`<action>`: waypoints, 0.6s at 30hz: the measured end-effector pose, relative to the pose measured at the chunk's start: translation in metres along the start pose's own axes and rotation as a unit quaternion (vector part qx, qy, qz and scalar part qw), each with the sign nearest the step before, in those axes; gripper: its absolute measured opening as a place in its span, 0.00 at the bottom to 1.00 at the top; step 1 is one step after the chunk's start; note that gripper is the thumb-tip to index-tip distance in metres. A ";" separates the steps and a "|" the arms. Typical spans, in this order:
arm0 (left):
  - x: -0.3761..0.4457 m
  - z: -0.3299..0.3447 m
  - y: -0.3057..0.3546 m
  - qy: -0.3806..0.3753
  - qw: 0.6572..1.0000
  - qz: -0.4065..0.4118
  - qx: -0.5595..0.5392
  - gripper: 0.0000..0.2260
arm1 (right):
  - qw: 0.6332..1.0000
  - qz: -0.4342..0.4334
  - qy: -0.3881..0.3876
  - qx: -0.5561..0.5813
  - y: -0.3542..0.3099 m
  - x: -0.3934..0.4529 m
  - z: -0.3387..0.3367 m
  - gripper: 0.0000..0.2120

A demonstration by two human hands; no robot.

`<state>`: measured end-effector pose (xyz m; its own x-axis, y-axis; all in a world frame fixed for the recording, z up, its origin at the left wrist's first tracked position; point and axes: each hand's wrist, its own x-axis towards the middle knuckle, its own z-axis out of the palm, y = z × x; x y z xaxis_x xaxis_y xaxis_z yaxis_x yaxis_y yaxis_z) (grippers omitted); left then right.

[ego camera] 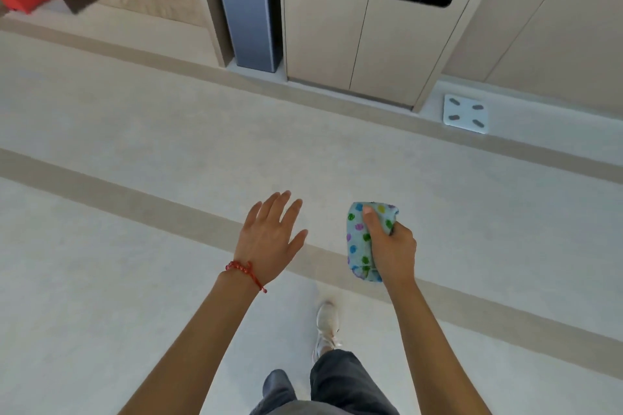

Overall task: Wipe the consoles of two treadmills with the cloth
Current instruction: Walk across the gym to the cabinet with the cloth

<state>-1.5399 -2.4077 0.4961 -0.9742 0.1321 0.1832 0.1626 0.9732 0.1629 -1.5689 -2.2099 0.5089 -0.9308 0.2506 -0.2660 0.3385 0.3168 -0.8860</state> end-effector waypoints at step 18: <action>0.290 0.037 -0.053 0.033 0.999 0.027 -0.008 0.24 | 1.000 0.011 0.007 -0.001 -0.102 0.262 0.043 0.20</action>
<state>-1.8371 -2.4140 0.5051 -0.9516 0.1702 0.2559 0.2168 0.9619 0.1663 -1.8531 -2.2162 0.5135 -0.9212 0.2704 -0.2799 0.3589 0.3125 -0.8795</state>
